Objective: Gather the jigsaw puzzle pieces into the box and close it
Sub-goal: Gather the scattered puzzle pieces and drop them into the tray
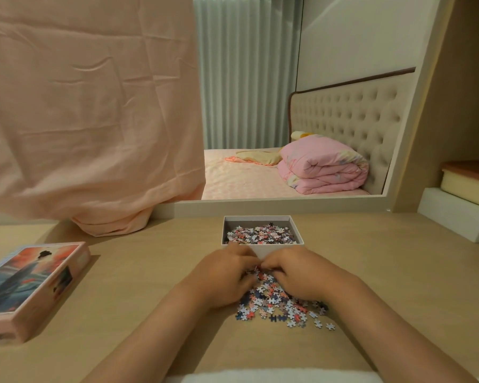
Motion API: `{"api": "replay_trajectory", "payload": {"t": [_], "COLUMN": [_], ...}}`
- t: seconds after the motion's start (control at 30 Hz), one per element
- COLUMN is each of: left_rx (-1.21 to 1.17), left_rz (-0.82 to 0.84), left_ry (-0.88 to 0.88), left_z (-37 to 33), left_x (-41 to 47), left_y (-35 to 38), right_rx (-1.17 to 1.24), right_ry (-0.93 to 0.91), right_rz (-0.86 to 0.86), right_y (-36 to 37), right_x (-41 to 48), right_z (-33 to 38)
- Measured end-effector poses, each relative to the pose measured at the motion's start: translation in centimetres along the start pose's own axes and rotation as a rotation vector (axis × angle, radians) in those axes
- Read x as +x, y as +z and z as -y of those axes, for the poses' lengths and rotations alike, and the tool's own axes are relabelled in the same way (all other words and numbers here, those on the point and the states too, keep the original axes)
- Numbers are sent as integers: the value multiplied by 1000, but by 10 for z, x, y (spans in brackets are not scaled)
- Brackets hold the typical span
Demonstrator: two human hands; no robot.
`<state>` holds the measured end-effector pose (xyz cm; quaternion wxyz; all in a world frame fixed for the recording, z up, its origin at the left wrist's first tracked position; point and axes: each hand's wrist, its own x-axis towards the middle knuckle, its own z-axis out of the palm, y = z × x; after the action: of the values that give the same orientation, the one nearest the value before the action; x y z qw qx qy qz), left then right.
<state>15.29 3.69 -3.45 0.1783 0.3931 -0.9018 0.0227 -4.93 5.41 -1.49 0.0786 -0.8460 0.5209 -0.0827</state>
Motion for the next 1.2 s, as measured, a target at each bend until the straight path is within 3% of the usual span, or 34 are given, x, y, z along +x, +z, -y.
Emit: {"api": "replay_trajectory", "payload": {"t": [0.1,0.27,0.47,0.73,1.03,1.2], "left_rx": [-62,-140,-41,-133,-332,-464], "left_rz": [120,119,307,106,25,-79], "left_ry": [-66,-110,-198,-144,-161,-224], "left_z": [-2,2,3,-2,1,14], "left_x": [-5,-7,-12,-5,-1,21], "left_y": [4,-9,-11,-7,-10,-24], "right_rx": [73,195,26,105,195,416], "right_ry": [45,115,189,136,158,206], "right_rz": [31,-25,230,51,-86,-270], "right_y": [0,-14,-17,-6,-6,-14], "right_x": [-2,-7,-14,-4,-2,3], "right_z": [1,-5,8,13,11,6]}}
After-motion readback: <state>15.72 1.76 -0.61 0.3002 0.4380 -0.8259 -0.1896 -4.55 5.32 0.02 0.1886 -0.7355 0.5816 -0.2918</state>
